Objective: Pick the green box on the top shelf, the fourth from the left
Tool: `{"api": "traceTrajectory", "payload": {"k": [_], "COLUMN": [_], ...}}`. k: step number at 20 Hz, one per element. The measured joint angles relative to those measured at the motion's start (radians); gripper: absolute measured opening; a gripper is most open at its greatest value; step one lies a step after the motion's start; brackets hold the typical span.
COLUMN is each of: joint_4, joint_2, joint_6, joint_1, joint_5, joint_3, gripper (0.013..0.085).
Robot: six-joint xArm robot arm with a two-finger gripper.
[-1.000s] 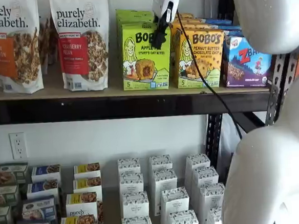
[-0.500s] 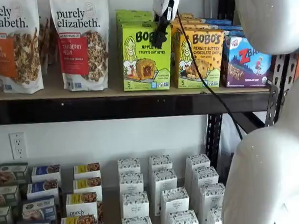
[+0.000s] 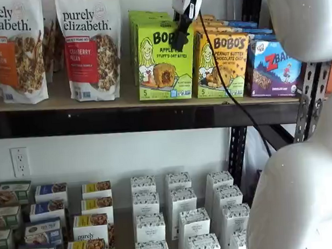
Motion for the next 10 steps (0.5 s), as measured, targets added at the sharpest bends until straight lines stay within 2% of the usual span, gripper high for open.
{"api": "traceTrajectory", "payload": {"k": [10], "joint_4": [-0.003], "joint_2": [-0.063], "joint_6": [0.002], "joint_1": [-0.001], "joint_5": [0.042], "joint_3": [0.052], "gripper": [0.0290]}}
